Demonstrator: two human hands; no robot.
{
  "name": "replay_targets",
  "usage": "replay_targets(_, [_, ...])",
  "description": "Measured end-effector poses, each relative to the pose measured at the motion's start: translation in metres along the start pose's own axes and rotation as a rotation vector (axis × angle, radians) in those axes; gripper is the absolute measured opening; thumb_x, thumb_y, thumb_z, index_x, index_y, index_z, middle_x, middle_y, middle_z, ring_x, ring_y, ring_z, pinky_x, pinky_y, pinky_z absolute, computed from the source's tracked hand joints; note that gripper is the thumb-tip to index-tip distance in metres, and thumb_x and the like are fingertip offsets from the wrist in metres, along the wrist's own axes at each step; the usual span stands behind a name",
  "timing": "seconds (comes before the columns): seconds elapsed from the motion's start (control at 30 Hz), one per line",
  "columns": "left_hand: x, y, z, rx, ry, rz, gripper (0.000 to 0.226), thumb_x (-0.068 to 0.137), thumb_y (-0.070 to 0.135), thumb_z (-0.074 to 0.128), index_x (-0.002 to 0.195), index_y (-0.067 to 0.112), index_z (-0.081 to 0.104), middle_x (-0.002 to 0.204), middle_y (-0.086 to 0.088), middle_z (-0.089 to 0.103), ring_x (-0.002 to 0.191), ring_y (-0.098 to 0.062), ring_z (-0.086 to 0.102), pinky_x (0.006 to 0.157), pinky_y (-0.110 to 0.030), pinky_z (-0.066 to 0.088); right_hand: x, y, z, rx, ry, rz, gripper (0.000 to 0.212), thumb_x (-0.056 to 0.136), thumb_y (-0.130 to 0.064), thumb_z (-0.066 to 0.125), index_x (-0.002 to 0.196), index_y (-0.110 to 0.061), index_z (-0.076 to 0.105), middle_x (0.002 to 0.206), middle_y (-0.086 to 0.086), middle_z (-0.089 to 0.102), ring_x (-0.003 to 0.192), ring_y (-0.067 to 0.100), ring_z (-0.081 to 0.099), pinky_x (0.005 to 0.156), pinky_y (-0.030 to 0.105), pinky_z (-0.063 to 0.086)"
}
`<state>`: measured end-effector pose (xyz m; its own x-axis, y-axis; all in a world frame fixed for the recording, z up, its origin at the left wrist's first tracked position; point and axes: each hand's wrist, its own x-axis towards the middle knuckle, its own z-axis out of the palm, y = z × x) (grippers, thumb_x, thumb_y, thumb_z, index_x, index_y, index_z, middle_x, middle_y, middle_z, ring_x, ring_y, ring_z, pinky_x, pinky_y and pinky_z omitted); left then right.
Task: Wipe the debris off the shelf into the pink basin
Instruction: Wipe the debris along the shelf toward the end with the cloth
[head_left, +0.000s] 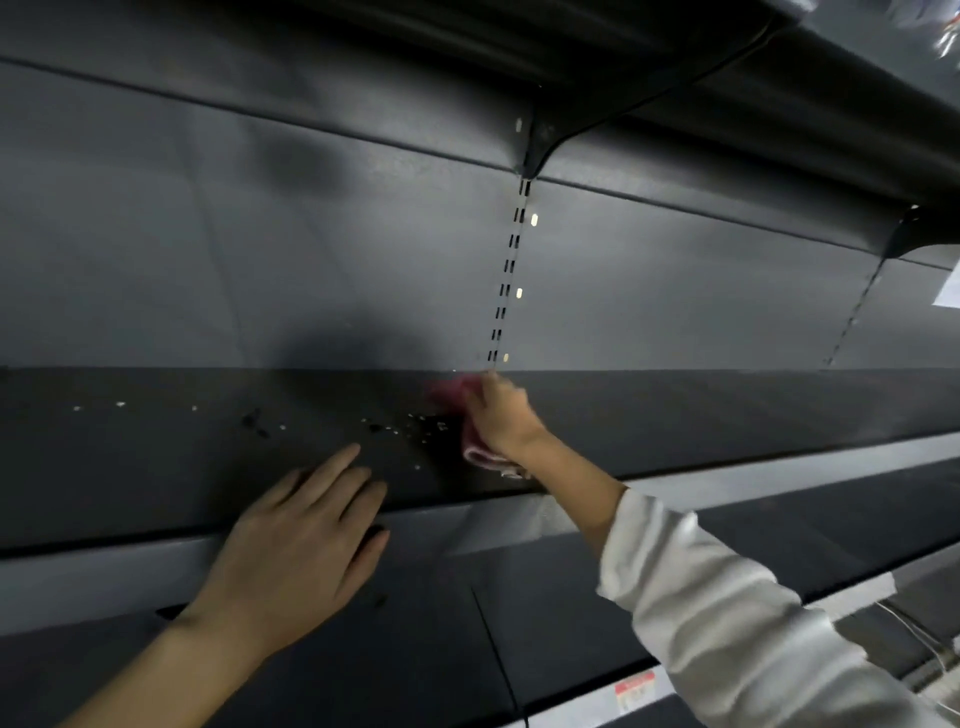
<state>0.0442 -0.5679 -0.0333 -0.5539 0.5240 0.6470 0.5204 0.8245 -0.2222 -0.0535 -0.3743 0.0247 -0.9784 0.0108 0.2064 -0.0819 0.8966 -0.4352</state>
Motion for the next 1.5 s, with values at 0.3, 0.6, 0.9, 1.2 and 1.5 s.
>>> replay_targets(0.3, [-0.009,-0.021,-0.004,-0.036,-0.034,-0.002,0.076,0.100,0.036,0.006,0.091,0.009,0.077,0.096,-0.006,0.076,0.105,-0.024,0.068,0.079,-0.036,0.057,0.002,0.091,-0.041,-0.168,0.050,0.257,0.044,0.097,-0.029,0.035,0.129,0.000,0.046,0.136,0.025,0.046,0.128,0.039,0.038,0.108,0.039,0.027])
replay_targets(0.6, [-0.009,-0.018,0.006,-0.025,-0.005,0.003,0.070,0.098,0.035,0.013,0.086,0.011,0.078,0.093,-0.003,0.077,0.101,-0.022,0.070,0.085,-0.032,0.050,0.067,0.062,-0.010,-0.122,-0.174,0.057,0.036,0.097,-0.017,0.035,0.125,-0.005,0.054,0.139,0.016,0.049,0.127,0.029,0.046,0.108,0.031,0.033])
replay_targets(0.9, [-0.010,-0.018,0.002,-0.025,0.032,0.017,0.065,0.098,0.035,0.018,0.086,0.011,0.078,0.092,-0.003,0.077,0.102,-0.022,0.069,0.084,-0.029,0.053,0.055,-0.001,0.028,0.206,-0.327,-0.309,0.024,0.095,-0.016,0.044,0.080,-0.007,0.061,0.070,0.001,0.062,0.063,0.008,0.052,0.054,0.003,0.038])
replay_targets(1.2, [-0.010,-0.017,0.003,0.039,0.031,0.027,0.043,0.080,0.041,0.045,0.084,0.015,0.078,0.091,0.000,0.077,0.103,-0.019,0.069,0.082,-0.026,0.054,0.097,0.075,-0.015,0.320,-0.004,-0.025,0.027,0.096,-0.013,0.042,0.106,0.000,0.064,0.091,0.011,0.068,0.080,0.017,0.056,0.058,0.006,0.044])
replay_targets(1.5, [-0.007,-0.016,0.002,0.048,0.022,-0.012,0.042,0.072,0.045,0.049,0.086,0.017,0.078,0.092,0.002,0.077,0.106,-0.017,0.068,0.080,-0.024,0.057,0.105,0.028,0.029,0.146,-0.151,-0.185,0.027,0.095,-0.015,0.043,0.104,0.001,0.063,0.094,0.013,0.064,0.094,0.026,0.060,0.079,0.028,0.042])
